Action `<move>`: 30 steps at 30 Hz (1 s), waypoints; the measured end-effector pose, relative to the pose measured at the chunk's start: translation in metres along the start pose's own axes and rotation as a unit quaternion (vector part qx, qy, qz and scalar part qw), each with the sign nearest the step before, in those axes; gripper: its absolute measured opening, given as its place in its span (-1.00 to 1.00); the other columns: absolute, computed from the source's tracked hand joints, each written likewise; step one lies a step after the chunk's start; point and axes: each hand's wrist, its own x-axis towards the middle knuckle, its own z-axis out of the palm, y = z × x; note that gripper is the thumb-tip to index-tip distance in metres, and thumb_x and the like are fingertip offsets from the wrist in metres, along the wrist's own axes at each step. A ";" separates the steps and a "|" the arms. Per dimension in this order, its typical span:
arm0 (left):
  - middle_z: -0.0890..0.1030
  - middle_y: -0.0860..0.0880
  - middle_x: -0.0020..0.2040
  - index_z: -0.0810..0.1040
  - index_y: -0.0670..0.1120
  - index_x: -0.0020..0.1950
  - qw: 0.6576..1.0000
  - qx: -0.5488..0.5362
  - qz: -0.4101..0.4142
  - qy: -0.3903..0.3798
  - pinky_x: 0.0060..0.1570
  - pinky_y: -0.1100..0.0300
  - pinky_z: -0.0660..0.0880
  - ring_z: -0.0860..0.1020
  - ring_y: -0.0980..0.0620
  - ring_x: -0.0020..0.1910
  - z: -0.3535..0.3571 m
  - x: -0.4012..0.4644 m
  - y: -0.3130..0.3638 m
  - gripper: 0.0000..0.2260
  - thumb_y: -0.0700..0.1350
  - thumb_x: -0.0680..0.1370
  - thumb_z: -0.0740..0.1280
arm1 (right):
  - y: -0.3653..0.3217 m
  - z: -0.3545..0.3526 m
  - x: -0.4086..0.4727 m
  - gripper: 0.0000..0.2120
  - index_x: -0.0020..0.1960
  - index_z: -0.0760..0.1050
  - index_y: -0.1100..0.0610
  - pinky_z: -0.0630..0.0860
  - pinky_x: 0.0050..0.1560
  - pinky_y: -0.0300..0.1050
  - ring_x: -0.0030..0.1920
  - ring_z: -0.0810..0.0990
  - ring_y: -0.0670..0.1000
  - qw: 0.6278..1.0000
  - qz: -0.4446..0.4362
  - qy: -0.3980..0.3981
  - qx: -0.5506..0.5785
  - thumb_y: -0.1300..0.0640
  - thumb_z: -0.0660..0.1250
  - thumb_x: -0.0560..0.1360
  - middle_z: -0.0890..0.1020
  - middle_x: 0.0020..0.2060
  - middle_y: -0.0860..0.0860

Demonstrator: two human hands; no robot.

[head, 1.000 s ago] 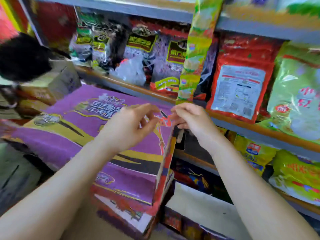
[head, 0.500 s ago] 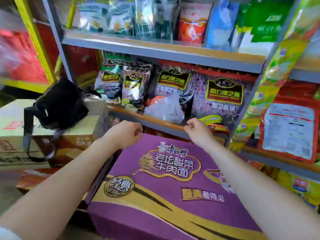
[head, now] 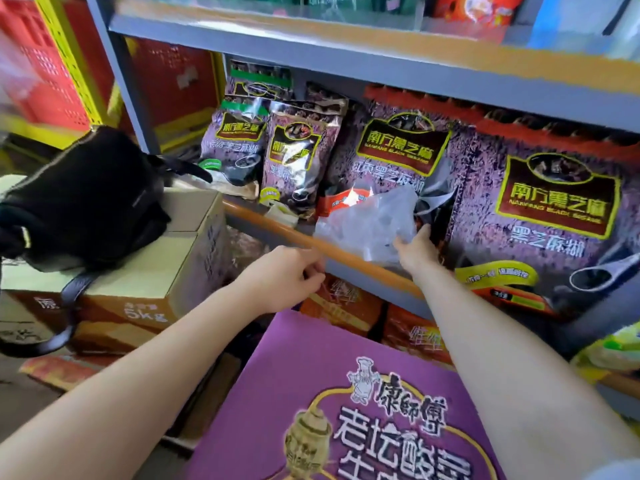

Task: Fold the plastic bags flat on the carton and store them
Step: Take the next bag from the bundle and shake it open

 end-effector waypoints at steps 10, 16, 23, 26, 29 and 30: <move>0.38 -0.11 0.30 0.23 -0.13 0.42 0.985 -0.107 0.090 0.104 0.25 0.17 0.29 0.37 -0.03 0.26 -0.006 0.020 0.032 -0.43 0.03 0.48 0.30 | -0.036 -0.068 -0.101 -0.81 -0.08 0.53 0.19 0.32 -0.33 -0.20 -0.38 0.42 -0.08 0.939 -0.170 -0.054 0.296 0.15 0.18 0.59 0.47 -0.41 0.19; 0.44 -0.22 0.23 0.42 -0.17 0.22 0.953 -0.070 0.190 0.226 0.19 0.26 0.20 0.33 -0.03 0.23 -0.016 -0.008 0.072 -0.46 0.17 0.40 0.29 | -0.025 -0.120 -0.184 -0.62 -0.37 0.60 0.10 0.48 -0.37 -0.32 -0.47 0.56 -0.19 0.889 -0.114 -0.137 0.421 0.32 0.19 0.53 0.62 -0.50 -0.10; 0.54 0.20 -0.37 0.43 0.07 -0.16 0.894 -0.416 0.156 0.054 -0.39 0.37 0.39 0.42 0.28 -0.44 -0.036 -0.072 0.088 -0.93 -0.09 0.43 0.30 | -0.003 -0.151 -0.246 -0.56 -0.41 0.64 0.09 0.52 -0.43 -0.32 -0.47 0.61 -0.10 0.839 -0.074 -0.049 0.537 0.35 0.17 0.53 0.65 -0.48 -0.03; 0.47 0.13 -0.39 0.50 0.11 -0.22 0.878 -0.447 0.169 0.035 -0.45 0.40 0.28 0.32 0.22 -0.45 -0.039 -0.093 0.079 -0.92 0.00 0.36 0.38 | 0.016 -0.158 -0.266 -0.78 -0.23 0.58 0.13 0.53 -0.38 -0.27 -0.42 0.62 -0.07 0.856 -0.063 0.024 0.512 0.34 0.24 0.49 0.67 -0.42 -0.03; 0.52 -0.07 -0.38 0.48 0.25 -0.22 0.924 -0.338 0.177 0.039 -0.42 0.31 0.24 0.33 0.14 -0.42 -0.032 -0.107 0.061 -0.93 0.06 0.34 0.28 | 0.042 -0.160 -0.285 -0.83 -0.21 0.57 0.11 0.49 -0.39 -0.30 -0.39 0.61 -0.09 0.892 -0.057 0.074 0.443 0.35 0.31 0.43 0.65 -0.41 -0.08; 0.54 -0.08 -0.37 0.46 0.25 -0.23 0.938 -0.295 0.176 0.046 -0.44 0.32 0.24 0.34 0.18 -0.44 -0.029 -0.111 0.056 -0.90 0.02 0.35 0.27 | 0.052 -0.160 -0.292 -0.85 -0.24 0.58 0.10 0.46 -0.38 -0.31 -0.40 0.58 -0.13 0.917 -0.065 0.093 0.384 0.33 0.32 0.36 0.63 -0.44 -0.11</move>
